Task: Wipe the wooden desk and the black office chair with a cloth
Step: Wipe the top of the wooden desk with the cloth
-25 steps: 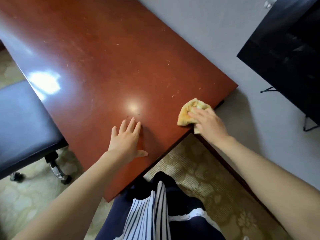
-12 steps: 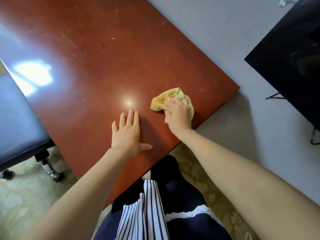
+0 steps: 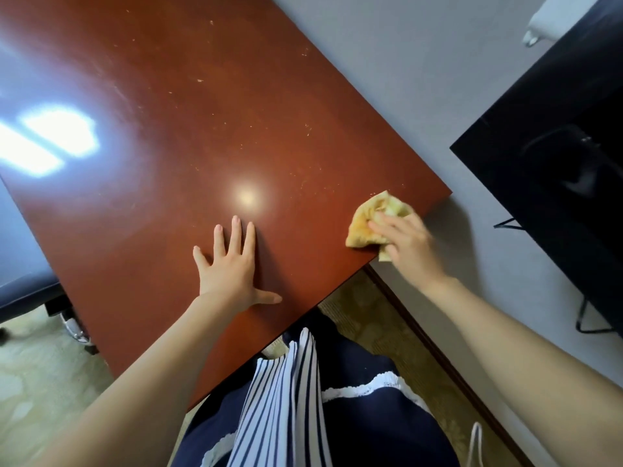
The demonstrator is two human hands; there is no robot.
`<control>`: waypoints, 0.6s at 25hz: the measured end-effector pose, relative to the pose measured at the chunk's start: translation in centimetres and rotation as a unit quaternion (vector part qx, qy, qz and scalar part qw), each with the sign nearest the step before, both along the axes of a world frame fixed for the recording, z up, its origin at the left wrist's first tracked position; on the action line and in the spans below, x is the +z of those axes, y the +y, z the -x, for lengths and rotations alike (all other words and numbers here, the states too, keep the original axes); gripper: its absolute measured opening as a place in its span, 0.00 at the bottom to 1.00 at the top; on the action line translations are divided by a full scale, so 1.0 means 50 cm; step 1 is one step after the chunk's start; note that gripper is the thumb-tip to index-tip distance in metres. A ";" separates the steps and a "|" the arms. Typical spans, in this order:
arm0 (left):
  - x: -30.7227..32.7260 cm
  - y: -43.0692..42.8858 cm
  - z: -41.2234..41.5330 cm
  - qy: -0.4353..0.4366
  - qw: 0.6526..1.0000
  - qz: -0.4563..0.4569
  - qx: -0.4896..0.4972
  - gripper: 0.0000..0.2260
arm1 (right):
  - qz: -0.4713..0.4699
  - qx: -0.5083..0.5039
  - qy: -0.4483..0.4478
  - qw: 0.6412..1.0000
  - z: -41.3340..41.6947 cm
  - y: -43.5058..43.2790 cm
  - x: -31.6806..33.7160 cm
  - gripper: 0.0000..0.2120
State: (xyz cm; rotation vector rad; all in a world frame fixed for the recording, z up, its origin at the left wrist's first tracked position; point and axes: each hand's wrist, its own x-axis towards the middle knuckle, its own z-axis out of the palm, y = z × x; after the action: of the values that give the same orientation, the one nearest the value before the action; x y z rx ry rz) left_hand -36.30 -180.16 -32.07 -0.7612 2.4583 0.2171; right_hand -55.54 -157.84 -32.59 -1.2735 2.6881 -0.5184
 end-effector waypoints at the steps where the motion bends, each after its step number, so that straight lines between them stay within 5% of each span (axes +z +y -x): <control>1: 0.000 0.000 0.001 -0.001 1.000 -0.003 0.002 0.63 | -0.002 -0.035 -0.004 0.999 0.027 0.004 -0.002 0.25; 6: 0.004 0.005 0.004 -0.019 1.000 0.005 0.002 0.62 | 0.005 -0.224 0.000 0.975 0.139 -0.044 -0.013 0.18; 9: 0.006 0.004 0.006 -0.027 1.000 0.014 -0.003 0.62 | 0.037 -0.417 -0.030 0.908 0.141 -0.118 -0.011 0.14; 11: 0.005 0.003 0.006 -0.032 0.999 0.016 -0.004 0.62 | 0.031 -0.386 -0.033 0.921 0.105 -0.158 -0.013 0.13; 15: 0.006 0.003 0.004 -0.035 0.999 0.017 -0.006 0.62 | 0.038 -0.144 -0.026 0.988 -0.014 -0.178 -0.019 0.16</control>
State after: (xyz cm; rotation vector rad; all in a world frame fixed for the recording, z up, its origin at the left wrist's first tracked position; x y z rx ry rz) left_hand -36.49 -180.03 -31.79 -0.7542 2.4060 0.1432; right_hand -54.83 -166.73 -33.52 -0.8743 2.8485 -0.6817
